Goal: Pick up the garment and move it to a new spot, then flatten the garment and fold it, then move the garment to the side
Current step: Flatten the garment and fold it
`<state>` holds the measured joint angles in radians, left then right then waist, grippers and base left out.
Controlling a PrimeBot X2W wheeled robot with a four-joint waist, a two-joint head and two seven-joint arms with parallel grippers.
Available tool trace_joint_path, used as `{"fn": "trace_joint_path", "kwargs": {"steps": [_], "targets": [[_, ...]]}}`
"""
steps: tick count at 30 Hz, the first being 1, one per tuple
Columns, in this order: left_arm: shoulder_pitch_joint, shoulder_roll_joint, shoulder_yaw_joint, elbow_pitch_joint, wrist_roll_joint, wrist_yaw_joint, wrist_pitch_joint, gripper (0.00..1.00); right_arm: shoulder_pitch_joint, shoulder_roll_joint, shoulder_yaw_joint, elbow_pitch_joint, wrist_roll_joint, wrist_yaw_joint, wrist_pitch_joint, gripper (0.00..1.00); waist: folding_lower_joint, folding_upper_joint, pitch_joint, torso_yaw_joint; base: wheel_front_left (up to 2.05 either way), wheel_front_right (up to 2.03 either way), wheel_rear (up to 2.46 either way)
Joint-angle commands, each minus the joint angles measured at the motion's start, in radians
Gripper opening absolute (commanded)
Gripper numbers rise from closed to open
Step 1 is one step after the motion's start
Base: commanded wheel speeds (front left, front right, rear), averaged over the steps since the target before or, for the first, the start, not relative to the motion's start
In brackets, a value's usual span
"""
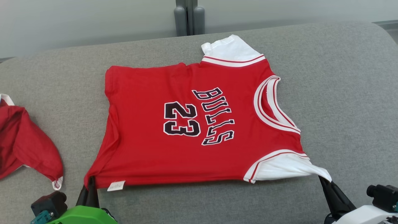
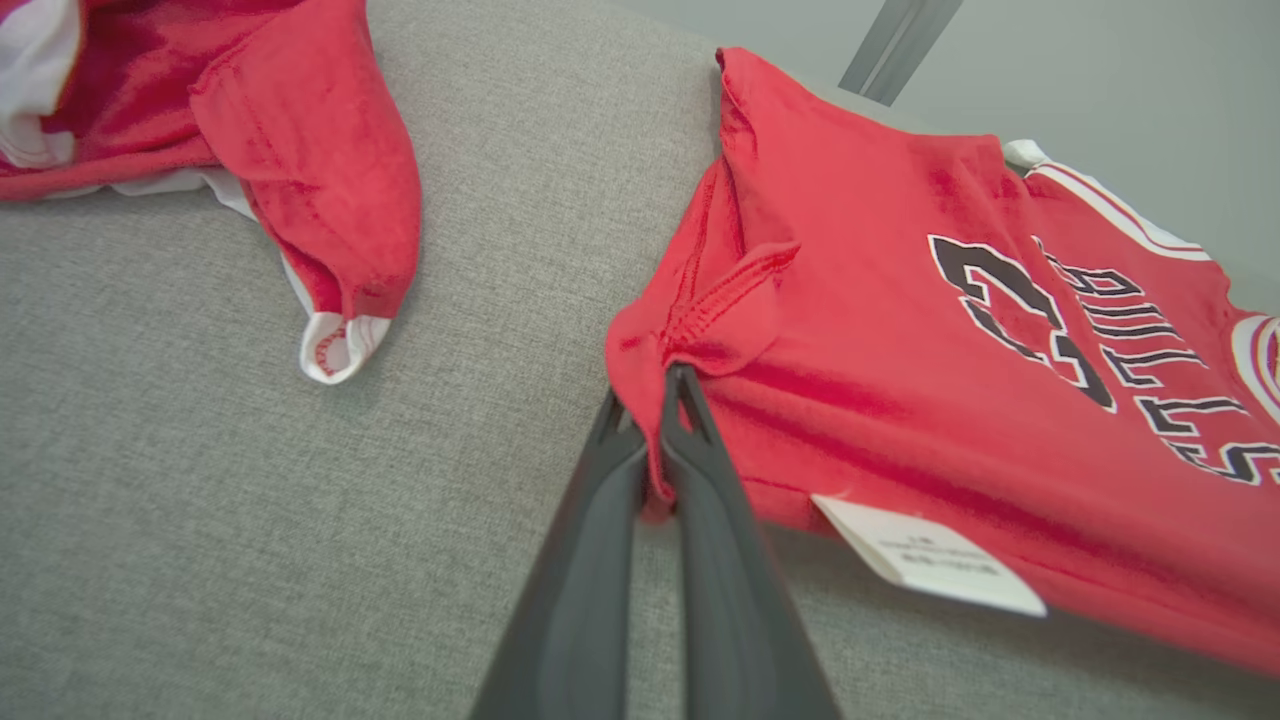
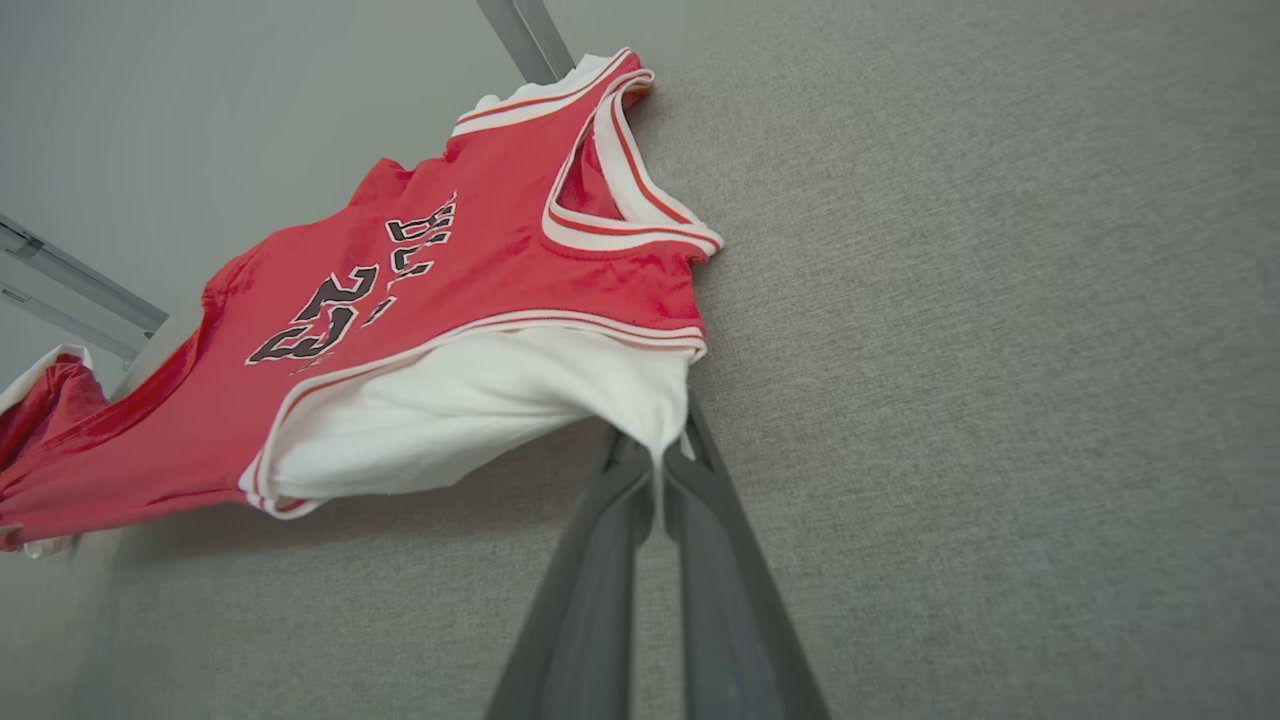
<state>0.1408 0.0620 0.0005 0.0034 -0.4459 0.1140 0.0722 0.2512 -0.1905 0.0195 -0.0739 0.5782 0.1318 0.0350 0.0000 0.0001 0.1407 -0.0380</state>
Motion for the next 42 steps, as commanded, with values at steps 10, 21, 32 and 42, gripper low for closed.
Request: {"fn": "trace_joint_path", "kwargs": {"steps": [10, 21, 32, 42], "targets": [[-0.171, 0.072, -0.025, 0.005, -0.036, -0.006, 0.234, 0.0, -0.185, 0.021, -0.033, 0.026, -0.005, -0.002, 0.105, 0.0, 0.0, -0.0001, 0.099, 0.009, 0.0, 0.0, 0.0], [-0.415, 0.091, -0.035, 0.155, -0.054, -0.045, 0.243, 1.0, -0.456, -0.036, 0.04, 0.17, -0.002, -0.002, 0.001, 1.0, 0.0, -0.0001, 0.181, 0.02, 0.0, 0.0, 0.0], [-0.391, 0.066, -0.088, 0.14, 0.128, -0.02, -0.183, 1.0, -0.447, -0.085, 0.092, 0.182, -0.162, -0.001, -0.263, 1.0, 0.0, -0.0001, 0.178, 0.021, 0.0, 0.0, 0.0], [-0.224, 0.056, -0.115, 0.129, 0.193, 0.009, -0.323, 1.0, -0.332, -0.077, 0.108, 0.128, -0.197, -0.001, -0.288, 1.0, 0.0, -0.0001, 0.134, -0.014, 0.0, 0.0, 0.0]]}}
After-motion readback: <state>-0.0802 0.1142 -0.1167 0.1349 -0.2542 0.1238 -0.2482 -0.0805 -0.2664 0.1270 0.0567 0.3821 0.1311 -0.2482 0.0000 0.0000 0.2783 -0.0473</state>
